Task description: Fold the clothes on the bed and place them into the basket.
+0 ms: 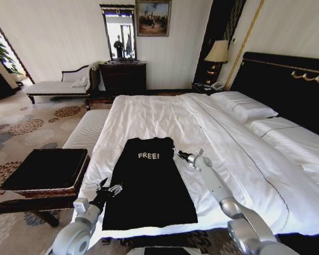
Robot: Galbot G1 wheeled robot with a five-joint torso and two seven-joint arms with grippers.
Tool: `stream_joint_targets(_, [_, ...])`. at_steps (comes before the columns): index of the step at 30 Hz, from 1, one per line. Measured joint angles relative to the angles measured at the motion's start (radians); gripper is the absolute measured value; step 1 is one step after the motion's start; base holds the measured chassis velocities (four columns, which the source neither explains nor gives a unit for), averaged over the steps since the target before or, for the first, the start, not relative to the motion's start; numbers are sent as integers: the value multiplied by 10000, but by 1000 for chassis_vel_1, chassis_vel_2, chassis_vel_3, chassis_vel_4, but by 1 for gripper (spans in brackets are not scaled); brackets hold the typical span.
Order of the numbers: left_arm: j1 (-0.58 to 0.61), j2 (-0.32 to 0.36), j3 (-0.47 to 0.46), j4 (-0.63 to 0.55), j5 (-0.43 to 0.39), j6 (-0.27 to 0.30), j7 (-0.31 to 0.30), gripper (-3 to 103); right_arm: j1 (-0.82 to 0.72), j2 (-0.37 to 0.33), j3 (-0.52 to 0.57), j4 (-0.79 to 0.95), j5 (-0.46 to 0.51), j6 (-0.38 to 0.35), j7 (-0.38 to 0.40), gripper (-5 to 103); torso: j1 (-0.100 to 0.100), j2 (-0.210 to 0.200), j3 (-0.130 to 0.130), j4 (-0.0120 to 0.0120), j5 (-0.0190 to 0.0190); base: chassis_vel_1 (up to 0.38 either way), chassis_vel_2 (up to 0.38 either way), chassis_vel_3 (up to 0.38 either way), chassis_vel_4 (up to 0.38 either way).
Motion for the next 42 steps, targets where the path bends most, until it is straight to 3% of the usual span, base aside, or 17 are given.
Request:
stream_joint_targets(4, [161,12,-96,-84,-3,3,11,96,134,58,226,-352,-136,62,-88,103,0,0,0,0,1,0,0,0,0])
stream_joint_targets(7, [321,-45,-183,-185,13,3,36,96,156,100,439,-468,-128,48,-92,90,0,0,0,-5,0,0,0,0,0])
stream_joint_targets(9, [336,-62,-193,-201,17,3,37,96,151,110,458,-467,-124,35,-93,90,0,0,0,-5,0,0,0,0,0])
stream_joint_targets(15, [564,-129,-378,-343,60,15,36,96,133,274,527,-468,-143,-50,-113,63,1,0,2,-2,3,0,0,0,0])
stream_joint_targets(24, [690,-219,-593,-368,62,29,57,96,51,471,663,-424,-193,-101,-90,51,1,0,1,-1,3,0,0,0,0])
stream_joint_targets(27, [612,-279,-732,-360,-2,75,28,96,67,484,712,-451,-153,-133,-75,38,1,0,1,-2,2,0,0,0,0])
stream_joint_targets(28, [612,-279,-732,-360,-2,75,28,96,67,484,712,-451,-153,-133,-75,38,1,0,1,-2,2,0,0,0,0])
stream_joint_targets(31, [550,-284,-916,-324,-267,99,-3,96,69,504,746,-451,-81,-173,-67,22,1,0,2,-1,3,0,0,0,0])
stream_joint_targets(33, [540,-269,-941,-309,-298,103,-4,96,70,512,756,-451,-70,-180,-67,22,1,0,1,-1,3,0,0,0,0])
stream_joint_targets(36, [488,-238,-961,-261,-357,107,-6,96,69,557,754,-451,-80,-189,-76,6,1,0,2,0,2,0,0,0,0])
stream_joint_targets(42, [477,-234,-960,-196,-382,110,-9,96,72,593,754,-451,-103,-190,-108,0,1,0,2,-2,2,0,0,0,0])
